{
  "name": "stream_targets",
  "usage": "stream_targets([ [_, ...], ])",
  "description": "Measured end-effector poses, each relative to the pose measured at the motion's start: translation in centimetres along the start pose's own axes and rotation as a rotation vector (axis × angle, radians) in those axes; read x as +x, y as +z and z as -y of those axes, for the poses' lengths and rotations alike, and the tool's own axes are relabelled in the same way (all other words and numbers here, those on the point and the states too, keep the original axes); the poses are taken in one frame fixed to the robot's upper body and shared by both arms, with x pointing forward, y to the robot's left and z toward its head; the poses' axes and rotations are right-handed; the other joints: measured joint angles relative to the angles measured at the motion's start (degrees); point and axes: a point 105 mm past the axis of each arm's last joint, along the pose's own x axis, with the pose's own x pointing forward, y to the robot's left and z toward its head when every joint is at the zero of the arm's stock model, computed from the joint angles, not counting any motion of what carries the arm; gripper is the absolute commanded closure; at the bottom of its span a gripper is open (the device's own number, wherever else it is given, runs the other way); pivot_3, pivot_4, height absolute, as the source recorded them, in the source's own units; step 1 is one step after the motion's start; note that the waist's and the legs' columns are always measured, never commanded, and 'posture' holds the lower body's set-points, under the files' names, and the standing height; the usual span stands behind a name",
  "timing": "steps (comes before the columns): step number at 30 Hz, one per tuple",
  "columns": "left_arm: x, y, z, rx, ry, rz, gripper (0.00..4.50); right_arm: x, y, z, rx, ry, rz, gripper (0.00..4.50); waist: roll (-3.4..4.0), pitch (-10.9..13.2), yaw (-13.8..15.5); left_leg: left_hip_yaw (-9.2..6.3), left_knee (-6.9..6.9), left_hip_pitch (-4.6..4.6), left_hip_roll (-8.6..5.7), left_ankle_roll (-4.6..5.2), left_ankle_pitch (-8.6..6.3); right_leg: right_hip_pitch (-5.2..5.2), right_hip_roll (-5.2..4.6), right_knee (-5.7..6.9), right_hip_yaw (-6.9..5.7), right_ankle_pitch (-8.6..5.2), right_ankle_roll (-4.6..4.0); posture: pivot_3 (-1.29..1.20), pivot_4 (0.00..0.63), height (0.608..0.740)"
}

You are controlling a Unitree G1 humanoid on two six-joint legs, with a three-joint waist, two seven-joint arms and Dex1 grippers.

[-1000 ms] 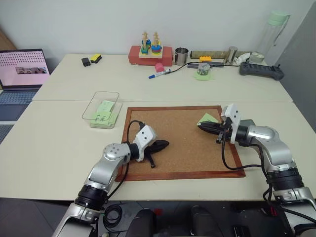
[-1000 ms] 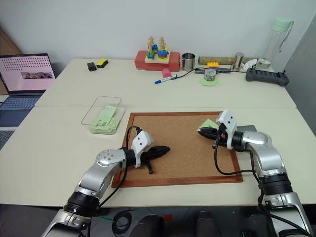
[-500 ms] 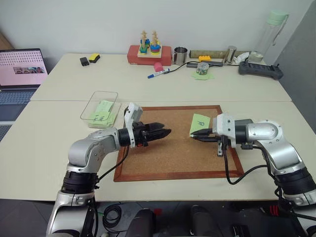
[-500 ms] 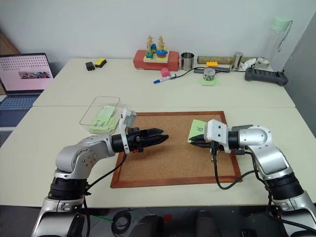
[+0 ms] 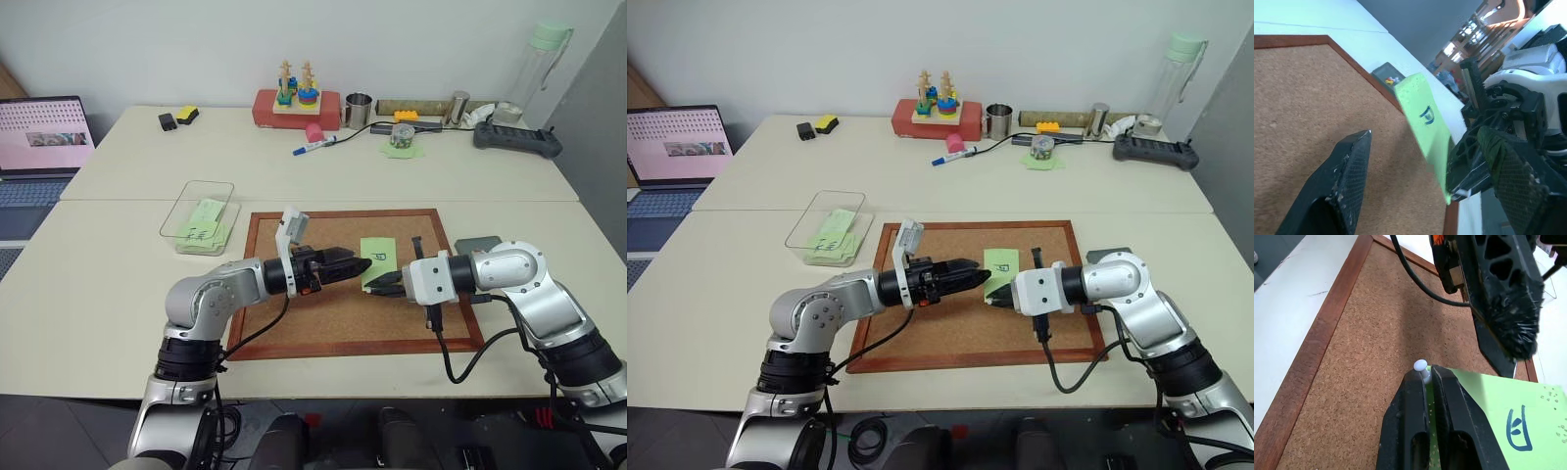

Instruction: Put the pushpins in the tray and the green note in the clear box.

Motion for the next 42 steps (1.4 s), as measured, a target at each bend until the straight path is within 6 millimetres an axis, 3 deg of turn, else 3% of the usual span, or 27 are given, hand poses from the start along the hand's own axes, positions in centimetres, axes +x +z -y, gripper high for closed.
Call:
stream_targets([
  [16,0.7,-1.1,0.3,-0.038,-0.017,0.001,4.49,0.4,0.5,-0.2,-0.046,0.016,0.026,4.5,0.0,0.0,0.0,0.0,0.0,0.0,0.0,0.0,0.0,0.0,0.0,0.0,0.01,0.0,-0.01,0.0,0.15,0.74],
  [28,0.6,-1.5,-0.1,-0.04,0.003,0.016,4.49,0.5,0.7,-0.2,-0.063,0.012,0.037,4.5,0.0,0.0,0.0,0.0,0.0,0.0,0.0,0.0,0.0,0.0,-0.01,0.0,0.01,0.0,-0.01,0.0,0.15,0.74],
  [34,1.0,-1.2,-1.6,0.003,0.111,0.058,4.49,0.4,0.8,0.0,-0.055,-0.002,0.041,4.5,0.0,0.0,0.1,0.0,0.0,0.0,0.0,0.0,0.0,0.0,-0.01,-0.01,0.02,0.01,-0.01,0.0,0.15,0.74],
  [42,0.9,-0.8,-2.2,0.017,0.157,0.094,4.49,-1.5,1.2,1.2,0.085,-0.126,0.077,4.5,-0.01,0.0,0.3,-0.02,0.0,-0.02,-0.01,0.0,0.0,0.02,-0.02,-0.03,0.0,0.0,-0.01,0.0,0.15,0.74],
])
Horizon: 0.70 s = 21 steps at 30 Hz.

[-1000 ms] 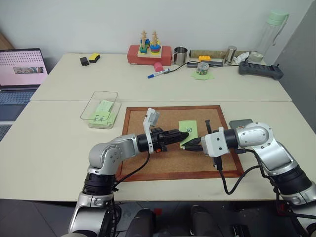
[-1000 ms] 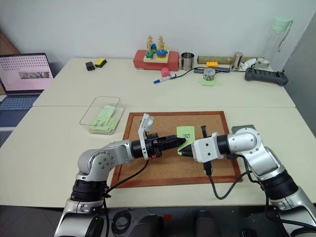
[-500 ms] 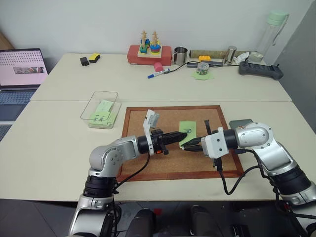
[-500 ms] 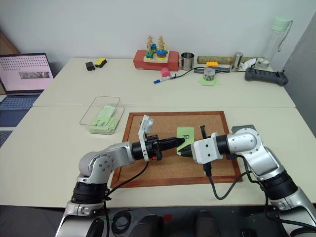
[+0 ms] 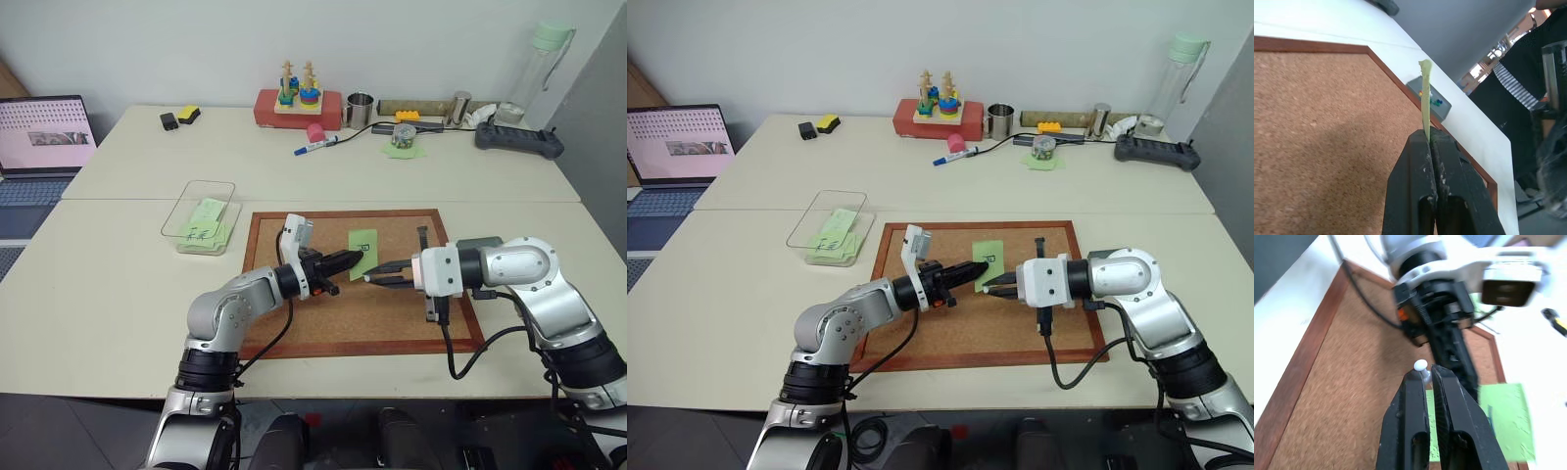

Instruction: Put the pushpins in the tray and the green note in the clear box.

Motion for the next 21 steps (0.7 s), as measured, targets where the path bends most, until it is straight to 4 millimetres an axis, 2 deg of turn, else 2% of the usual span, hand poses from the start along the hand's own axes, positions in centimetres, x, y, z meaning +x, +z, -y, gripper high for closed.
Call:
stream_targets([
  [2,0.0,0.1,0.0,0.004,0.007,0.005,4.49,-1.2,-0.6,0.4,0.091,-0.059,-0.017,4.5,0.0,0.0,0.1,0.0,0.01,-0.02,0.0,0.0,0.0,0.0,-0.01,-0.02,0.0,0.0,0.0,0.0,0.15,0.74],
  [7,-1.3,1.4,0.3,0.068,0.033,0.057,4.49,-7.1,-4.4,2.2,0.367,-0.345,-0.153,4.5,-0.01,0.0,0.7,0.02,-0.01,-0.05,0.0,0.01,0.0,-0.02,-0.02,-0.03,0.0,0.0,-0.01,0.0,0.15,0.74],
  [10,-2.0,2.2,0.6,0.111,0.049,0.08,4.49,-10.1,-7.2,2.1,0.509,-0.51,-0.239,4.5,-0.01,0.0,1.0,0.09,-0.01,-0.04,0.0,0.01,0.0,-0.02,-0.02,-0.02,0.04,0.0,-0.02,0.0,0.15,0.74],
  [13,-2.5,2.3,1.3,0.146,0.049,0.087,4.49,-13.4,-10.5,1.2,0.653,-0.661,-0.353,4.5,-0.01,0.0,1.2,0.17,0.01,-0.05,-0.02,0.02,0.0,-0.01,-0.03,-0.04,0.09,-0.01,-0.01,0.0,0.15,0.74],
  [17,-2.5,2.4,1.4,0.162,0.051,0.083,4.49,-15.0,-13.0,0.0,0.748,-0.733,-0.452,4.5,-0.01,0.0,1.0,0.35,0.0,-0.01,0.01,0.02,0.0,-0.02,0.0,-0.02,0.12,-0.01,-0.01,0.0,0.15,0.74],
  [21,-2.4,2.3,1.4,0.166,0.053,0.08,4.49,-15.5,-14.6,-0.8,0.809,-0.76,-0.497,4.5,-0.01,0.0,1.0,0.4,0.01,-0.02,0.0,0.02,0.0,-0.01,0.01,-0.04,0.11,-0.02,0.01,0.0,0.15,0.74],
])
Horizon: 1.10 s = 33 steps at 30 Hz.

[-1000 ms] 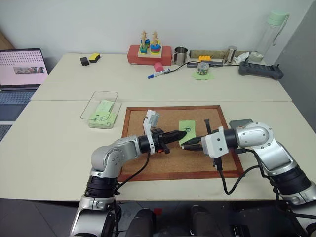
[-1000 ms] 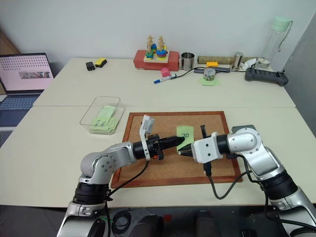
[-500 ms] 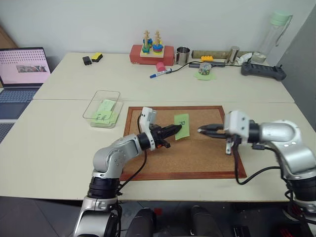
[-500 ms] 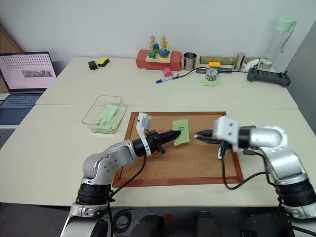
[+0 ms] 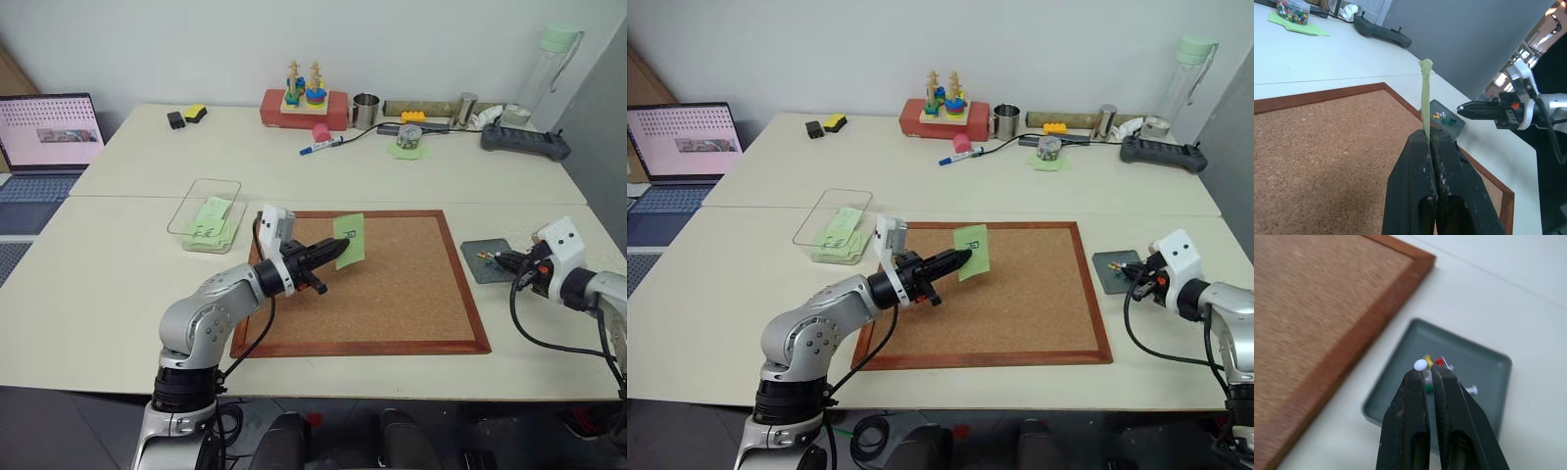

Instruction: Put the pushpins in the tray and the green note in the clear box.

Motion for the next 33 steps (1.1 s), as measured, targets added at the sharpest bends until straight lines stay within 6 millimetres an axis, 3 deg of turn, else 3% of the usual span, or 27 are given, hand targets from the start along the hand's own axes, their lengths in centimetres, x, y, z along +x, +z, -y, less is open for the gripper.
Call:
stream_targets([
  [2,0.0,0.0,0.0,0.003,0.0,0.002,4.49,0.4,-0.7,0.1,0.017,-0.004,-0.024,4.5,0.0,0.0,0.0,0.01,0.0,0.0,0.0,0.0,0.0,0.0,0.0,0.0,0.0,0.0,0.0,0.0,0.15,0.74],
  [6,0.0,0.1,0.0,0.009,0.001,0.009,4.5,1.0,-1.5,-0.3,0.036,0.0,-0.046,3.71,0.0,0.0,0.0,0.02,0.0,0.0,0.0,0.0,0.0,0.0,0.0,0.0,0.0,0.0,0.01,0.0,0.15,0.74],
  [12,-0.1,-0.2,-0.1,0.007,0.005,-0.001,4.5,1.3,-0.8,-0.1,0.031,0.001,-0.032,2.49,0.0,0.0,0.1,0.02,0.0,-0.01,-0.01,0.0,0.0,0.01,0.0,0.0,-0.04,-0.01,0.03,0.0,0.15,0.74],
  [20,-0.3,0.0,-0.1,0.023,0.015,-0.002,4.5,1.0,-0.1,-0.6,0.017,0.054,-0.012,2.49,0.01,0.0,0.0,0.03,0.0,-0.02,0.0,0.0,0.0,-0.01,0.0,0.01,-0.02,-0.02,0.03,0.0,0.15,0.74],
  [25,-2.1,2.7,-1.2,0.083,0.115,0.078,4.5,-1.0,4.6,-2.7,-0.183,0.248,0.099,2.49,0.02,0.1,-0.1,-0.02,-0.01,0.0,0.04,-0.01,0.0,0.01,0.04,0.0,-0.08,-0.17,0.29,0.0,0.15,0.74],
  [29,-4.6,4.5,-2.7,0.171,0.248,0.096,4.5,-1.1,8.8,-6.4,-0.248,0.431,0.235,2.49,0.0,0.1,-0.4,-0.12,0.01,0.03,0.05,-0.01,0.0,0.01,0.04,0.03,0.01,-0.17,0.29,0.0,0.15,0.74],
  [33,-7.1,6.7,-4.7,0.295,0.417,0.107,4.5,-1.6,13.3,-8.7,-0.33,0.522,0.362,2.49,-0.07,0.2,-0.5,-0.27,0.01,0.0,0.04,-0.01,0.0,0.01,0.03,-0.02,-0.07,-0.13,0.23,0.0,0.15,0.74],
])
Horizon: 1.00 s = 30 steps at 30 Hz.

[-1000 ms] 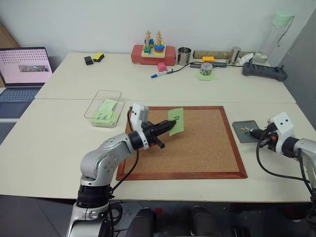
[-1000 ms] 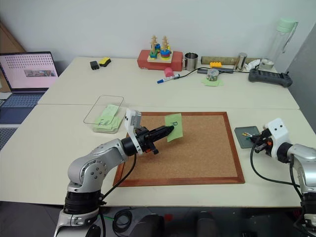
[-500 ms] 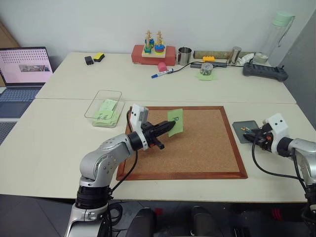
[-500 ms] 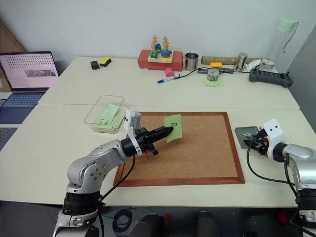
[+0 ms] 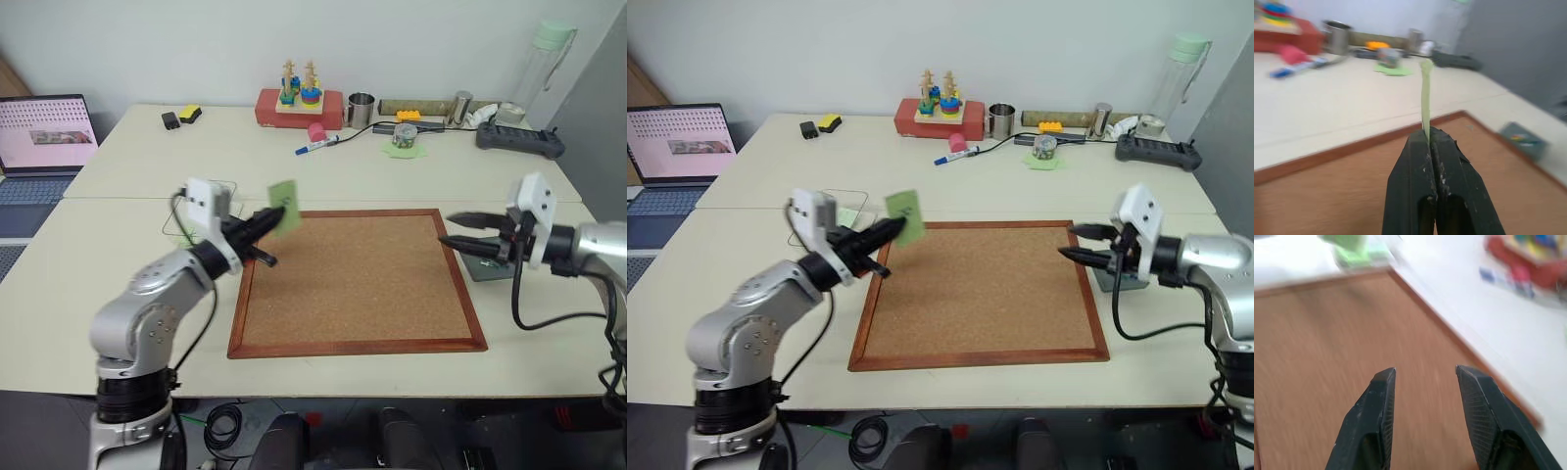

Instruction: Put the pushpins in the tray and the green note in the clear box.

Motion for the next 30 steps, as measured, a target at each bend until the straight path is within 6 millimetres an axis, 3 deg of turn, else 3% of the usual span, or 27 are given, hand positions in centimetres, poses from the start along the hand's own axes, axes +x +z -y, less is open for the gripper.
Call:
stream_targets([
  [5,-1.1,2.0,-5.2,0.181,0.225,-0.012,4.5,2.1,3.6,-0.4,-0.034,0.089,0.087,2.49,-0.05,0.0,0.6,-0.08,-0.04,-0.13,-0.04,0.0,0.0,-0.09,-0.02,-0.06,-0.06,0.12,-0.21,0.0,0.15,0.74],
  [8,-1.5,2.6,-7.9,0.235,0.355,-0.02,4.5,3.0,4.3,-1.2,-0.026,0.147,0.107,2.49,-0.05,0.0,0.8,-0.19,-0.02,-0.34,-0.07,-0.01,-0.01,-0.24,-0.06,-0.06,-0.14,0.13,-0.21,0.0,0.15,0.74],
  [12,-2.0,1.8,-10.6,0.265,0.478,-0.07,4.5,3.5,4.3,-1.8,0.002,0.187,0.116,2.49,-0.05,0.0,0.8,-0.14,0.06,-0.93,-0.07,-0.15,0.08,-0.98,-0.06,0.15,-0.09,0.18,-0.24,0.0,0.15,0.74],
  [19,-1.2,0.2,-12.1,0.259,0.513,-0.126,4.5,3.6,4.1,-2.2,0.003,0.198,0.109,2.49,-0.05,0.0,0.7,-0.08,0.04,-0.92,-0.06,-0.05,0.02,-0.99,-0.07,0.14,-0.06,0.19,-0.24,0.0,0.15,0.74],
  [30,-0.8,0.2,-11.7,0.251,0.474,-0.119,2.42,3.7,3.7,-2.8,0.012,0.206,0.097,2.44,-0.05,0.0,0.6,-0.07,0.06,-0.91,-0.05,-0.04,0.01,-0.99,-0.06,0.2,-0.05,0.19,-0.24,0.0,0.15,0.74],
])
